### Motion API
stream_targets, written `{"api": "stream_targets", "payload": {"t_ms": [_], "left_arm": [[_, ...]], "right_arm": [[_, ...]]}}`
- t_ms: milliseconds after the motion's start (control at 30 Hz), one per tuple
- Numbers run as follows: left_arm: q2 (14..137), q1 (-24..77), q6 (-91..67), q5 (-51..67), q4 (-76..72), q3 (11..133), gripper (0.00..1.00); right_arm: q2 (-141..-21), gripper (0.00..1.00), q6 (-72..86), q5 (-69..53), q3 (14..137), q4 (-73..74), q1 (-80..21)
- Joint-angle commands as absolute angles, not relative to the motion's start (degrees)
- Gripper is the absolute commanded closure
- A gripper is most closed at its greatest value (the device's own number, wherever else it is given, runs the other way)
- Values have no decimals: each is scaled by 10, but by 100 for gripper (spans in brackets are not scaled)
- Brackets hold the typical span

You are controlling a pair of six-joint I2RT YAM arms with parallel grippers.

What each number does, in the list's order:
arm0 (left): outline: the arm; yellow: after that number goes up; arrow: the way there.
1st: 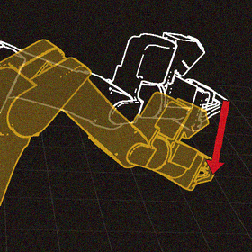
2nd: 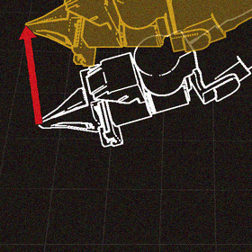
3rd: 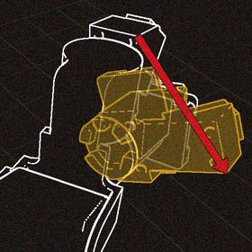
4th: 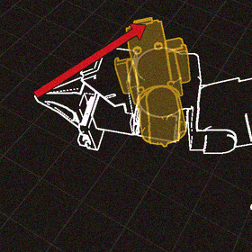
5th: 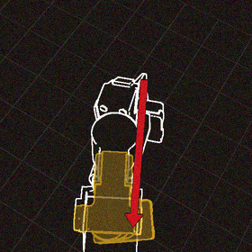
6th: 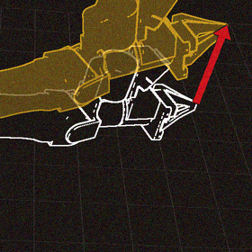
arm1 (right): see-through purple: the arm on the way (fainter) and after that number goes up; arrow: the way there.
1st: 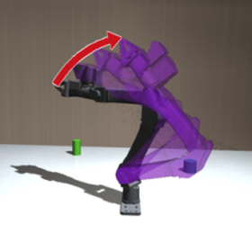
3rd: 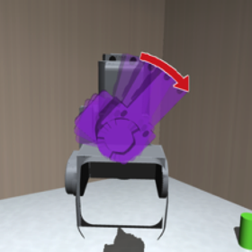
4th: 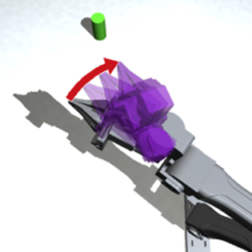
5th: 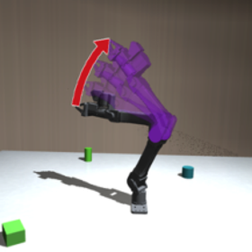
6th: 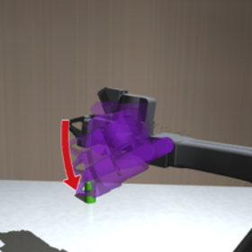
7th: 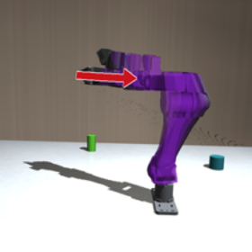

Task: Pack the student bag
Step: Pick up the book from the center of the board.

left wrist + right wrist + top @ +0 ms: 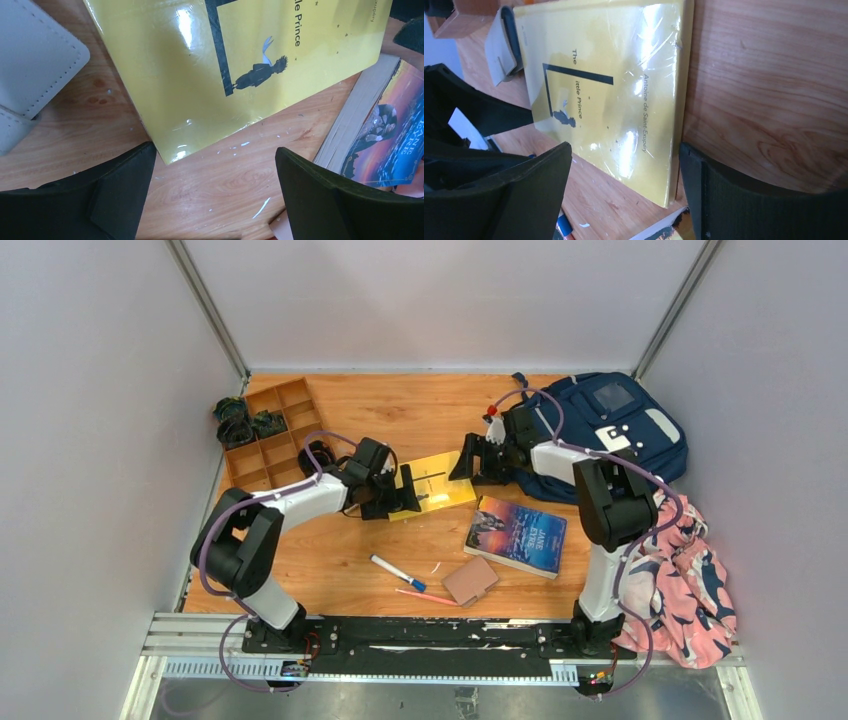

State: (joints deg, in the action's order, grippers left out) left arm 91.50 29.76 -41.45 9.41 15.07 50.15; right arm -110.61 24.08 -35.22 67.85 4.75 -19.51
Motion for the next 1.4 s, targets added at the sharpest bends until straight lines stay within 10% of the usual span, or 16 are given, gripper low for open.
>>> {"api": "stream_targets", "payload": {"t_ms": [0, 1367], "left_arm": [[923, 300, -372, 110, 139, 526, 5], [971, 372, -292, 240, 133, 619, 7]], "right_arm": [[-1115, 17, 261, -374, 610, 83, -186], [-757, 18, 337, -474, 421, 49, -229]]}}
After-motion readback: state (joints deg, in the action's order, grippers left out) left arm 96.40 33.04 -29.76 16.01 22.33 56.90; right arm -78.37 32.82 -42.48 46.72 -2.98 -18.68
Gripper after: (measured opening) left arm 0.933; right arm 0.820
